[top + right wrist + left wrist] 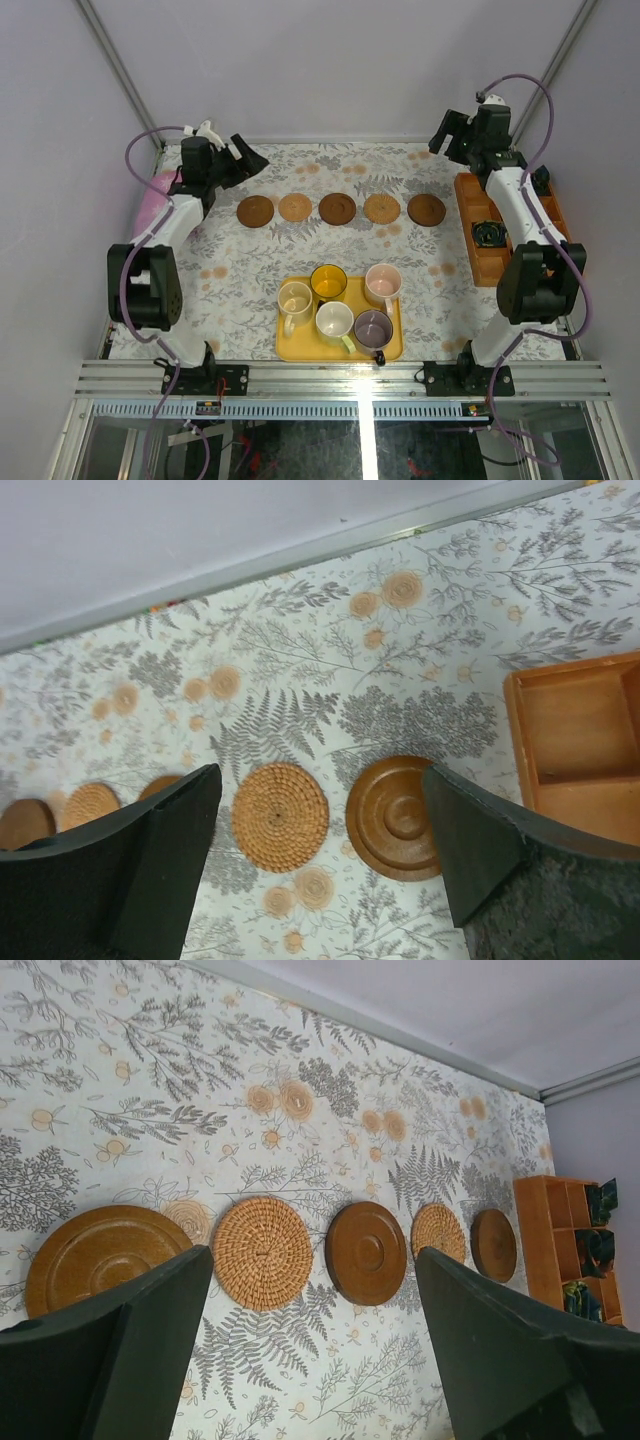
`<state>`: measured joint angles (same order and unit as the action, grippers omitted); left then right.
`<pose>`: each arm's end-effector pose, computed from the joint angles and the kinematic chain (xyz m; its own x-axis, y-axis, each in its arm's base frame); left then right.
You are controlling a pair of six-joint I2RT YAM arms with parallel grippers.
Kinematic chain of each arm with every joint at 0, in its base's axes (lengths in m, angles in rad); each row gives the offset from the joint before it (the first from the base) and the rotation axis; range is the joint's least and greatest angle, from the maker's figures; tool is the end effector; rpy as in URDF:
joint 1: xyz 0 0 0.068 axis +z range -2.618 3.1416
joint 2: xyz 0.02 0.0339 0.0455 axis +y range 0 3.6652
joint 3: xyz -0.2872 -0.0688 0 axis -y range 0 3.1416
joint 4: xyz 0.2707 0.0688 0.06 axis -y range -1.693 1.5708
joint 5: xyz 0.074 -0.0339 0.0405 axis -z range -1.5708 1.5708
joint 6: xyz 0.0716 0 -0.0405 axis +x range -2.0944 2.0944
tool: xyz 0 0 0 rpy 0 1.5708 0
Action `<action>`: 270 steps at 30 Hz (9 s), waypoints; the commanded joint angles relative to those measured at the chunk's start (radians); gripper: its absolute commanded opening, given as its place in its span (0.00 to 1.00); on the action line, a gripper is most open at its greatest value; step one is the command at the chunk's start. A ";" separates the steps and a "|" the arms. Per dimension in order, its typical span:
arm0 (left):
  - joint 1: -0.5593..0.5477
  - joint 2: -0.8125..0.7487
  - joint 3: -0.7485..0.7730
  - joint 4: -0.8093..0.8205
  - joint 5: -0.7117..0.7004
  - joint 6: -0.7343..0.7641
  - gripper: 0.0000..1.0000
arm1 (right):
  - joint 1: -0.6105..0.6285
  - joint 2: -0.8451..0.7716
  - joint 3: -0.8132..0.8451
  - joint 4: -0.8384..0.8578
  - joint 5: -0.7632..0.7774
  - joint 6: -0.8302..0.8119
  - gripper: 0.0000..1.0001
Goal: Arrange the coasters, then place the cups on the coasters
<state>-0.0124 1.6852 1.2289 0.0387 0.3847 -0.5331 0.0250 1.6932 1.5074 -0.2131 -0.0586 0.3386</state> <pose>0.4502 -0.0325 0.2765 -0.5294 -0.4645 -0.7099 0.0992 0.7971 -0.5956 0.4660 0.0158 0.3510 -0.3925 0.3219 -0.8616 0.0545 0.9433 0.3275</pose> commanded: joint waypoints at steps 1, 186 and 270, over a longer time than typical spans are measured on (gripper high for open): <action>-0.003 -0.093 -0.099 0.233 -0.038 0.042 0.83 | -0.050 0.025 0.061 0.020 -0.138 0.101 0.88; -0.025 0.099 -0.066 0.182 -0.012 0.067 0.93 | 0.031 0.600 0.324 -0.178 0.083 -0.086 0.20; -0.123 -0.101 -0.228 0.083 -0.162 0.194 0.95 | 0.606 -0.595 -0.661 -0.454 -0.095 0.037 0.82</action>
<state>-0.1261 1.6268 1.0229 0.0967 0.2413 -0.3382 0.5945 1.0710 0.8520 -0.6724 -0.1226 0.3702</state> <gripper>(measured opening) 0.949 0.826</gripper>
